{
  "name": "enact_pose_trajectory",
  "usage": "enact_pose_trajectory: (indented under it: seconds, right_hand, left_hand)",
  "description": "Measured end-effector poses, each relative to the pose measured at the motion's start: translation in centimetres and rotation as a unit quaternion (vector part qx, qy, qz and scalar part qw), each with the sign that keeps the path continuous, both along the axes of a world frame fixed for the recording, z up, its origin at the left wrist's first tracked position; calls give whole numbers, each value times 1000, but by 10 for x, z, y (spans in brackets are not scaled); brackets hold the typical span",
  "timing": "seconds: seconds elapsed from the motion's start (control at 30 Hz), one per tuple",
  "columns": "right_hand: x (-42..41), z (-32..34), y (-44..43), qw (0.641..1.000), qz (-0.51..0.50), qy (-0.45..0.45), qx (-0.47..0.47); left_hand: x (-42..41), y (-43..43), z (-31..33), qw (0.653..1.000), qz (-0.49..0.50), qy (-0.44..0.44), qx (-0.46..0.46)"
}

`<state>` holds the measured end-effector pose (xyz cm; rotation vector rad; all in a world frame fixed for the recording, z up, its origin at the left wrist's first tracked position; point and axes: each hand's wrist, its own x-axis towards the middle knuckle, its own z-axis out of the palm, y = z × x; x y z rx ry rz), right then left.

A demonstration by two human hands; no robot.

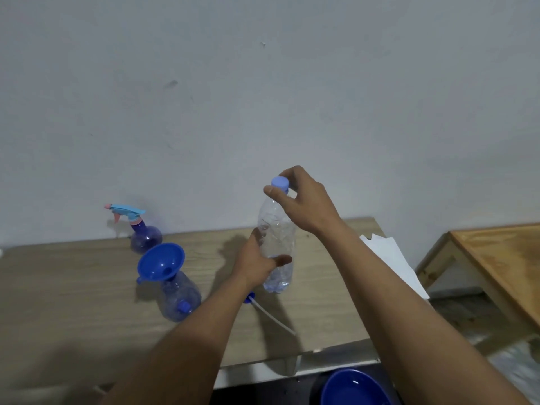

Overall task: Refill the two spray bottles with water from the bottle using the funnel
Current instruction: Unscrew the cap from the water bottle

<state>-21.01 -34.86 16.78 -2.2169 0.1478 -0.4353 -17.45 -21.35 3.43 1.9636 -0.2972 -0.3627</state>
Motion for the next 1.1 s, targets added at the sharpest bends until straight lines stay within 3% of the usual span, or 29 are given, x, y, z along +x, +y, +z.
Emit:
enact_pose_trajectory:
  seconds: [0.23, 0.47, 0.63, 0.83, 0.97, 1.1]
  right_hand:
    - [6, 5, -8, 999, 49, -17, -2]
    - [-18, -28, -21, 995, -71, -64, 34]
    - [-54, -119, -36, 991, -122, 43, 16]
    - [-89, -221, -37, 970, -61, 228, -60]
    - [-100, -255, -30, 958, -40, 234, -158]
    - [-105, -265, -32, 955, -24, 238, -177]
  left_hand:
    - [1, -1, -1, 1000, -1, 1, -12]
    - [3, 0, 0, 999, 11, 4, -35]
    - [1, -2, -6, 999, 27, -24, -37]
    - [-2, -2, -5, 998, 28, -48, -31]
    - [-4, -3, -6, 998, 38, -46, -31]
    - [-5, -4, -10, 998, 50, -40, -16]
